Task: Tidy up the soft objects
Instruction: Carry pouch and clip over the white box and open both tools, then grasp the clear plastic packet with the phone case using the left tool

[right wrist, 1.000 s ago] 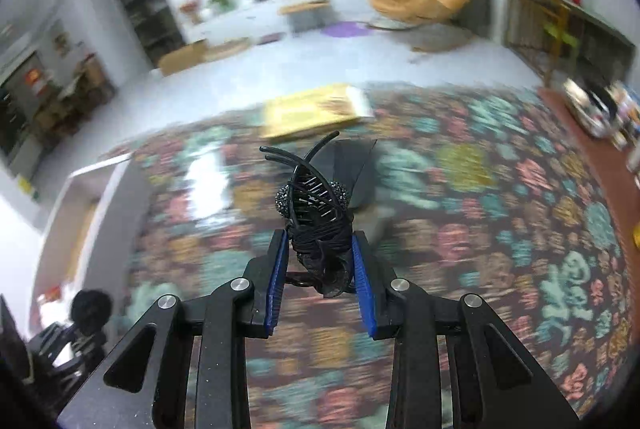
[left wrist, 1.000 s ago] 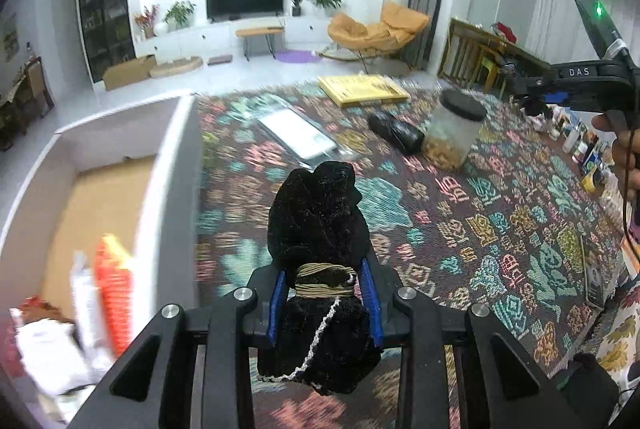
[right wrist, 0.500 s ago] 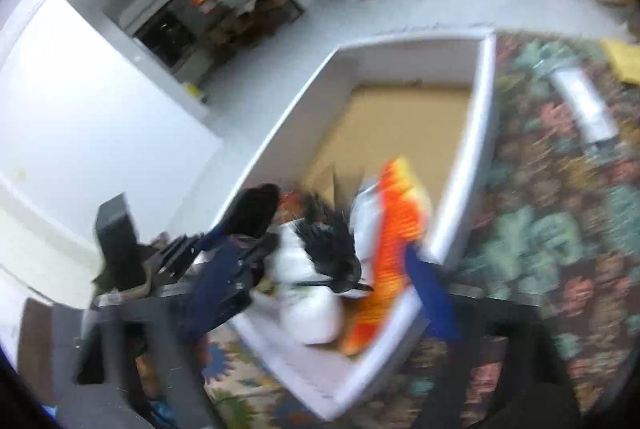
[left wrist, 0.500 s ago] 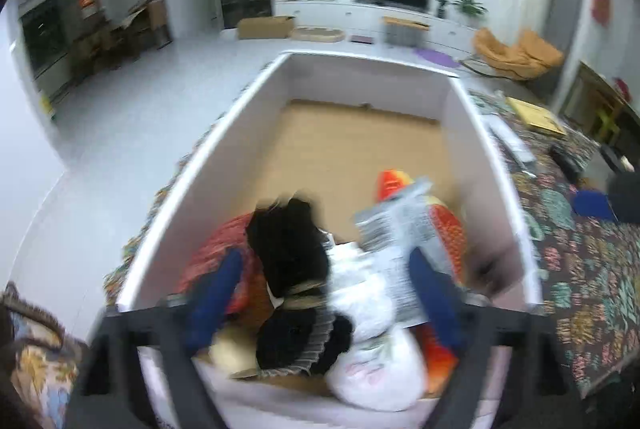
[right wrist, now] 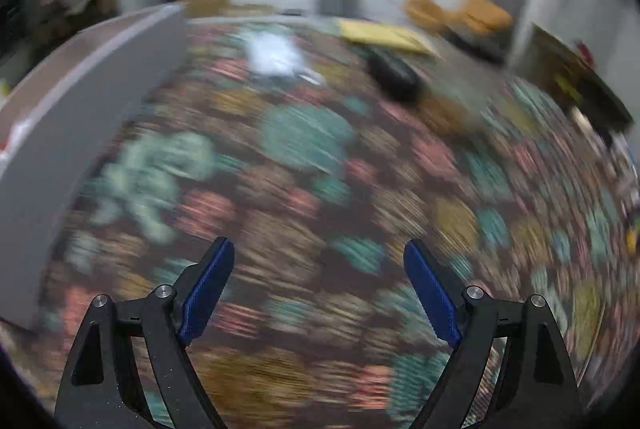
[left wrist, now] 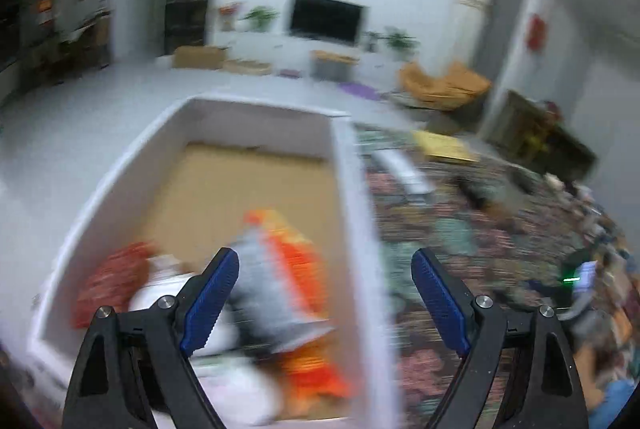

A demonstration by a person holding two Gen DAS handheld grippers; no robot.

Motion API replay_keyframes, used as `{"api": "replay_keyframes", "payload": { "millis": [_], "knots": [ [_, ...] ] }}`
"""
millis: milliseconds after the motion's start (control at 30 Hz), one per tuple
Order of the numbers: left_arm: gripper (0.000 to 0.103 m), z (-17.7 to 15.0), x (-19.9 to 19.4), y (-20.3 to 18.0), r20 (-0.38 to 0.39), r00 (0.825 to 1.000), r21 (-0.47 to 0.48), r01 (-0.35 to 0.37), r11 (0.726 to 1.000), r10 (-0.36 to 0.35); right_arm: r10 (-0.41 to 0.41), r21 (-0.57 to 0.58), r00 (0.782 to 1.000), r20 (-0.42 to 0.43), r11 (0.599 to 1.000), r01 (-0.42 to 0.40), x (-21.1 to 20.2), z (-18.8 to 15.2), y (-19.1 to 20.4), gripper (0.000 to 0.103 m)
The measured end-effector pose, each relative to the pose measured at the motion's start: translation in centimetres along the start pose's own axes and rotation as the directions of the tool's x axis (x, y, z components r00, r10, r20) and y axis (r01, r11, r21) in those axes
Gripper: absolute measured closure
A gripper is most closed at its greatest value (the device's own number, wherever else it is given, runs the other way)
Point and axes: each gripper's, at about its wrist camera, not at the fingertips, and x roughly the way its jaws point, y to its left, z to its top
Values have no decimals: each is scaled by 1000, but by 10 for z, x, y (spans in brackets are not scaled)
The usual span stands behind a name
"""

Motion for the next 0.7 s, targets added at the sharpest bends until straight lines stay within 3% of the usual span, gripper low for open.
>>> {"api": "replay_keyframes", "payload": {
  "millis": [133, 200, 300, 367, 500, 633, 700],
  "knots": [
    [11, 9, 22, -84, -72, 982, 115, 180, 977, -172, -53, 75, 999, -13, 996, 54, 17, -18, -22, 14],
    [9, 15, 45, -117, -135, 964, 139, 247, 959, -229, -32, 94, 999, -9, 995, 32, 9, -23, -19, 14],
    [9, 28, 88, -147, -248, 923, 100, 326, 940, -294, -8, 121, 1000, -18, 993, 10, 11, -23, -26, 14],
    [9, 41, 128, -158, -309, 908, 75, 320, 944, -283, -10, 119, 1000, -21, 993, 12, 12, -23, -26, 13],
    [9, 66, 202, -154, -369, 908, 68, 240, 968, -199, -5, 123, 1000, -22, 992, 7, 13, -22, -26, 13],
    [9, 104, 281, -123, -388, 905, -84, 156, 984, -176, 3, 121, 1000, -22, 993, 0, 9, -22, -22, 11],
    [9, 118, 317, -110, -410, 890, -180, 136, 974, -200, 3, 119, 1000, -23, 993, 0, 9, -22, -21, 10]
  ]
}}
